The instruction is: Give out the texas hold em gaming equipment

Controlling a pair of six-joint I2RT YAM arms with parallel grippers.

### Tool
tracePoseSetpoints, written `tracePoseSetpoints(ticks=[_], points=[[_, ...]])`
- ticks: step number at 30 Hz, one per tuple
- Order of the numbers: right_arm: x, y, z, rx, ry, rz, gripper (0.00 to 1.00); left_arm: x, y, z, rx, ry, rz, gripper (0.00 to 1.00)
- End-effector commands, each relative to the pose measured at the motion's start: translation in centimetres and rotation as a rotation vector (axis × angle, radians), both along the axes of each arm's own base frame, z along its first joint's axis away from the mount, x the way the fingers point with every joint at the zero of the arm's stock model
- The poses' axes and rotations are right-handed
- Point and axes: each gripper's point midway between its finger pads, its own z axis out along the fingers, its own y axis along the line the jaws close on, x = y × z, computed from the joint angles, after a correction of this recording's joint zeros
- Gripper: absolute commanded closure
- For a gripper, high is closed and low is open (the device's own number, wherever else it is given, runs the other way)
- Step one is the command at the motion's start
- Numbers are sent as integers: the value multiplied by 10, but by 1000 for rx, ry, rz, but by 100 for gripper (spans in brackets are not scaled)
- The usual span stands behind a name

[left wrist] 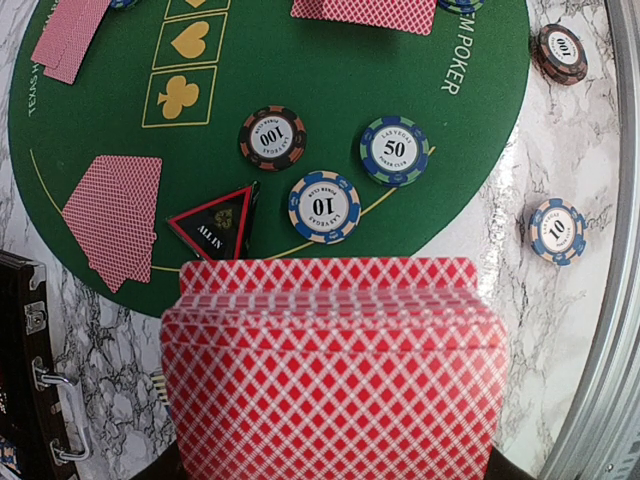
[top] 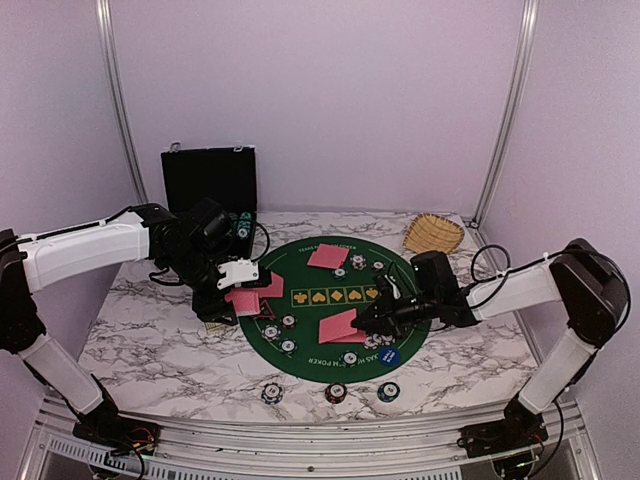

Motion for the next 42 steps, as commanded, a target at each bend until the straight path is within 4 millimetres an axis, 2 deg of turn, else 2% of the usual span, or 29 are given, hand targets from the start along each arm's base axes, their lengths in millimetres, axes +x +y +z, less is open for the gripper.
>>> tracePoseSetpoints(ticks=[1,8,14,19,24,27,32,36,42], points=[[3,-5,-27,-96,1,19,100,-1,0,3,-9,-1,-5,90],[5,-13,-42,-189,-7,27,99,-2,-1,6,-16,-4,-7,90],[6,-20,-35,-256,-35,23,77,-2,-1,5,-15,5,-9,90],[11,-29,-23,-321,-78,12,65,-2,-2,5,-19,9,-11,90],[17,-28,2,-317,-138,-12,50,-4,-3,4,-19,12,-13,90],[18,-8,26,-230,-185,-7,37,-3,-4,6,-26,12,-13,90],[11,43,61,-53,-227,40,17,-3,-7,9,-42,14,-12,90],[4,80,79,54,-221,85,13,-5,-8,8,-49,26,-8,90],[-2,126,87,149,-210,149,12,-5,-8,6,-45,35,-1,90]])
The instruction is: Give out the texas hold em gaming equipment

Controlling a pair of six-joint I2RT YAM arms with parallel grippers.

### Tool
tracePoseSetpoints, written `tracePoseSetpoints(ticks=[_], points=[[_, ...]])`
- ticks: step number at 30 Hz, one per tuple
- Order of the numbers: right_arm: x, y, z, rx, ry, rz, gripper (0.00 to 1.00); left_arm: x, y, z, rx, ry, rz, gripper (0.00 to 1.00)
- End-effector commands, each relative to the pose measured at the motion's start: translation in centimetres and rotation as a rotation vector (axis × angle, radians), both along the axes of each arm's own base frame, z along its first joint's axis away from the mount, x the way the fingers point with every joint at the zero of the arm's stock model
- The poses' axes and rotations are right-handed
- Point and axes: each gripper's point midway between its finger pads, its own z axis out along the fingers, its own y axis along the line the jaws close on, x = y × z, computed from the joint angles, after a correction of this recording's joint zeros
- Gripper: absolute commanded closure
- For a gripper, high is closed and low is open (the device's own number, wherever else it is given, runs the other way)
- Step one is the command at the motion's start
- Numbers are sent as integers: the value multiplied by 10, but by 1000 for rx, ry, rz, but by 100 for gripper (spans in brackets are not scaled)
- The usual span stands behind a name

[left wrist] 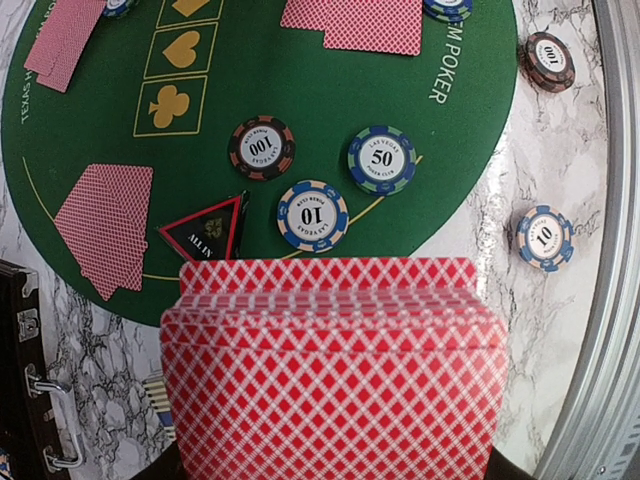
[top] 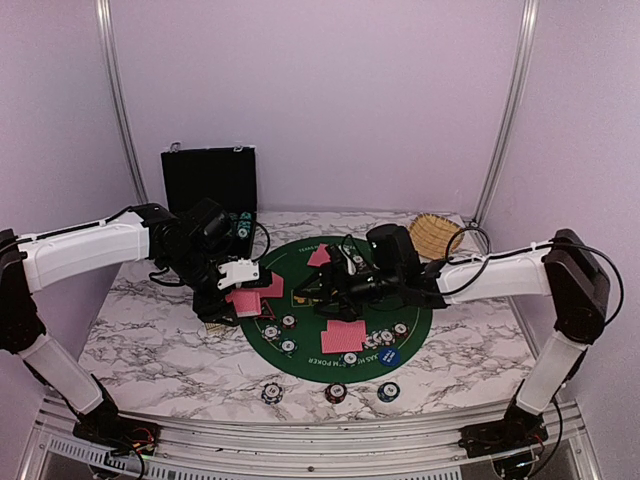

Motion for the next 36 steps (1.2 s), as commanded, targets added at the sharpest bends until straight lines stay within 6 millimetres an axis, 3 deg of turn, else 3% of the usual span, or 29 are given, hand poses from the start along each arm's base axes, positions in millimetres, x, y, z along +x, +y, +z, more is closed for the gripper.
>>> tracePoseSetpoints(ticks=[1,11,36], points=[[-1,39,26,131,-6,52,12,-1,-5,7,-28,14,3,90],[-11,85,15,194,56,133,12,0,-3,9,-22,2,8,90],[-12,135,1,282,119,185,12,2,-5,11,-26,-6,7,90]])
